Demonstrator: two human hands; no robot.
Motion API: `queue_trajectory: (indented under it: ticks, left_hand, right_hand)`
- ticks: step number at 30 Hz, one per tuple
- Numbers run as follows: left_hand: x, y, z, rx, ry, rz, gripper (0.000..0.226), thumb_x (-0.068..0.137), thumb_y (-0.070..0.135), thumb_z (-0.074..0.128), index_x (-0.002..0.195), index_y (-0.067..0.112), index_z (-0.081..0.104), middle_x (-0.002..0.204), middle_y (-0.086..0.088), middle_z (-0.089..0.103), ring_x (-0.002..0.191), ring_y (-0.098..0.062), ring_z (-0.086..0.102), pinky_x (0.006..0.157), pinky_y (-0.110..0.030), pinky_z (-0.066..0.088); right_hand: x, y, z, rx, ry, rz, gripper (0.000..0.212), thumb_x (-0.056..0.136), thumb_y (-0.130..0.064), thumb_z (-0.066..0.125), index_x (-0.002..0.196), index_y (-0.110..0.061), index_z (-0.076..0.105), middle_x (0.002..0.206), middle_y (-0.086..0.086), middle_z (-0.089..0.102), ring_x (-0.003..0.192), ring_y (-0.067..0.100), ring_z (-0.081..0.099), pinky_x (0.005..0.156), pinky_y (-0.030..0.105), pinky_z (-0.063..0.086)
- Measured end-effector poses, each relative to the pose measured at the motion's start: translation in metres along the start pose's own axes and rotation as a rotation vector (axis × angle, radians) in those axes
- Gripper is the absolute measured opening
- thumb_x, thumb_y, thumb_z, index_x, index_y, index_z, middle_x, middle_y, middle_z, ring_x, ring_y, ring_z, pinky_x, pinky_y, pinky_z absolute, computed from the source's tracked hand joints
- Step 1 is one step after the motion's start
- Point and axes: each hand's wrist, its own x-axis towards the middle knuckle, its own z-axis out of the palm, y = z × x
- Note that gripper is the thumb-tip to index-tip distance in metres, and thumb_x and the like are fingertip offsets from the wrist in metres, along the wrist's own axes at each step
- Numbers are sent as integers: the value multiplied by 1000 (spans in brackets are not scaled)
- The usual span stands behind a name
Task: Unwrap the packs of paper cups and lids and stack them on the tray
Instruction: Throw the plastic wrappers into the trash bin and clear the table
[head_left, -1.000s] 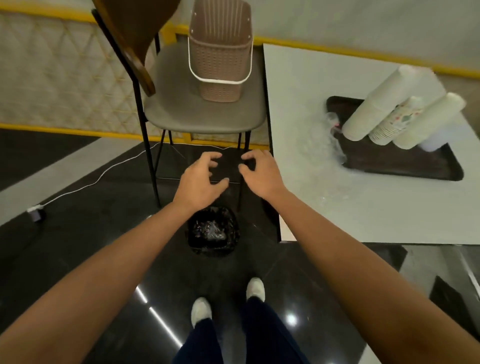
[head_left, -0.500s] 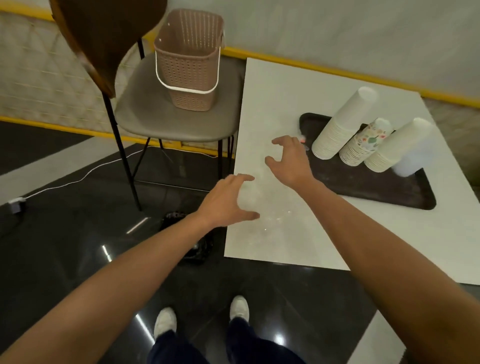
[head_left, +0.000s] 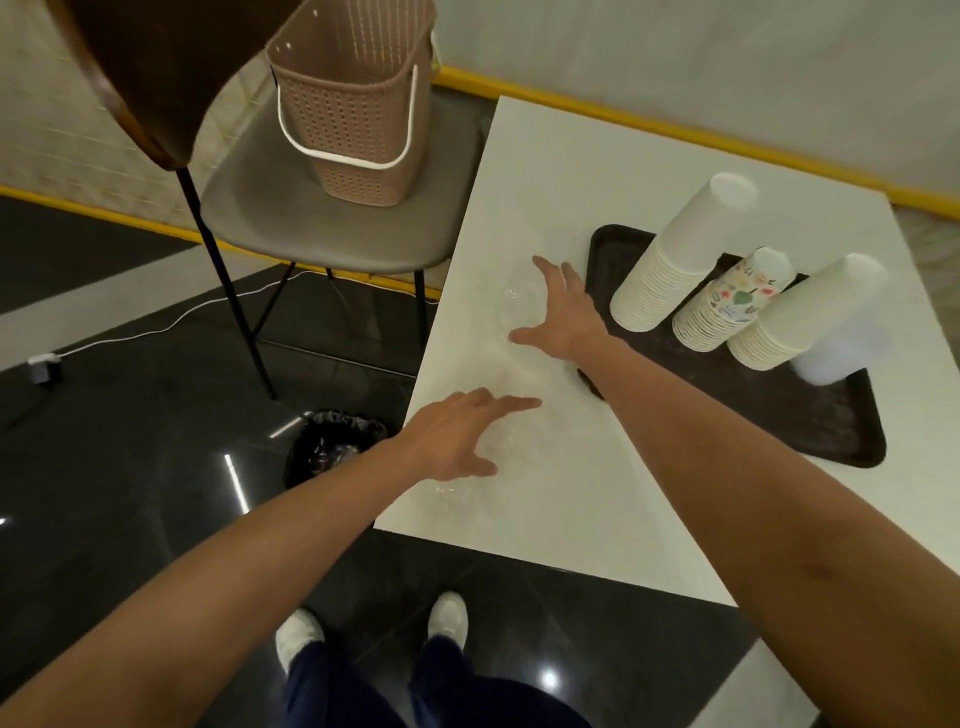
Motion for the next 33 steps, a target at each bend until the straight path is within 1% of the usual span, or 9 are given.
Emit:
queue_trajectory:
  ticks: [2,5,10,16,21,24,27,30,33]
  left_hand:
    - [2,0,4,8,-10,-8,75,84,28,69,144,41,27,122,-2,44,107,-22,49,79,-31,43]
    - [6,-3,10,-48,-5,-47,56,83,23,69,133,30,46,120,-3,45,106,-24,50,88,-37,46]
    - [9,-6,8,-156,32,-111,30,81,10,67,110,16,62,110,-4,50,101,-21,56,80,-24,40]
    - [9,-10,-3,-182,87,-137,21,84,9,62,104,13,62,105,-3,54,97,-18,54,71,-19,31]
    - [2,-17,-13,-210,132,-146,17,86,12,61,102,13,58,104,-1,54,96,-18,55,80,-23,39]
    - [-3,-23,-20,-270,204,-183,14,87,12,60,100,14,57,104,-1,56,95,-16,54,78,-22,37]
    - [-10,-29,-27,-335,279,-202,12,86,10,60,90,18,53,99,1,56,91,-16,53,74,-22,36]
    - [-18,-37,-33,-353,306,-193,14,86,9,62,88,18,51,96,2,54,86,-14,50,72,-22,36]
    - [-27,-52,-38,-386,304,-189,13,86,9,62,87,17,52,97,0,56,88,-16,53,70,-23,40]
  right_hand:
    - [5,3,7,17,-41,0,98,77,-34,75,149,-34,8,157,6,11,141,35,21,110,51,31]
    - [5,10,17,-33,-69,34,93,79,-32,74,148,-33,11,146,9,29,132,34,33,103,49,39]
    - [3,18,22,-151,-77,44,76,85,-31,68,145,-27,20,137,10,40,127,32,40,102,50,40]
    - [1,15,19,-258,-8,18,45,95,-23,51,136,-13,37,134,10,44,126,29,39,101,44,38]
    - [-2,10,9,-268,199,-91,32,97,-20,44,124,-5,49,121,13,54,115,30,45,90,40,40]
    - [-4,3,7,-114,277,-155,28,96,-18,47,117,-1,54,118,16,51,112,30,44,88,37,43]
    - [-6,-10,7,-45,328,-170,29,95,-20,51,116,-1,57,131,13,40,118,27,39,95,37,45]
    - [-10,-28,5,28,321,-193,30,95,-21,51,120,-3,53,141,8,37,125,24,39,98,31,40]
    - [-15,-50,6,95,264,-171,30,98,-20,47,124,-6,48,129,9,48,112,21,50,87,21,37]
